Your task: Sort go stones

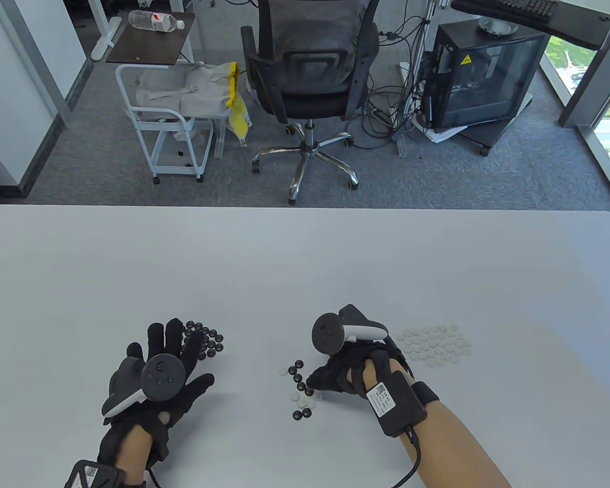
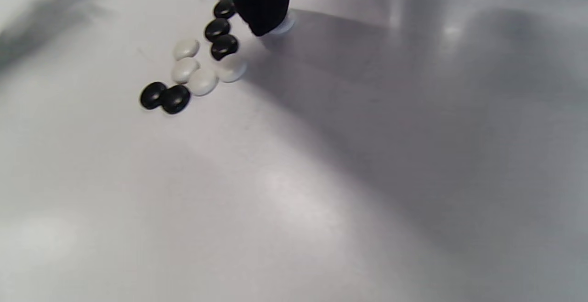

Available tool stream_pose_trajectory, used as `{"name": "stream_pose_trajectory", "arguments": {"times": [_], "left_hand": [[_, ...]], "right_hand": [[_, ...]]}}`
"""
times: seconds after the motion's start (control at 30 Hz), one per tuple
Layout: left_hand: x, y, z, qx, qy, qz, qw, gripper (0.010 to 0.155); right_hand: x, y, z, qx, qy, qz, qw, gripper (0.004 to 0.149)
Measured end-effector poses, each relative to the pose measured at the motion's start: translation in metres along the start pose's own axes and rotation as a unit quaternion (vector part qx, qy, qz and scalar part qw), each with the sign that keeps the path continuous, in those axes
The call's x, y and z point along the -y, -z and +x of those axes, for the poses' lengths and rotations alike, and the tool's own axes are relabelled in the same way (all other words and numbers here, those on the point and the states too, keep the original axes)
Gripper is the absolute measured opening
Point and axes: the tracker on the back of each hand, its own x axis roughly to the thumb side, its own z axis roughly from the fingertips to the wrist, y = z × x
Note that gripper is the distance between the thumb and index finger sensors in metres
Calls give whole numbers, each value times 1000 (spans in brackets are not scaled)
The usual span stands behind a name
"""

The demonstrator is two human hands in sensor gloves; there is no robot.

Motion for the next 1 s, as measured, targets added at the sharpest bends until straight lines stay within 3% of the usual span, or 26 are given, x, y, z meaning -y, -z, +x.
{"name": "stream_pose_trajectory", "arguments": {"times": [0.5,1.0], "left_hand": [[1,2,1,2,8,-5,1000,81],[1,2,2,-1,8,-7,1000,81]], "right_hand": [[-5,-56,-83,-144,14,-6,989,60],[-13,-71,-110,-176,35,-26,983,64]]}}
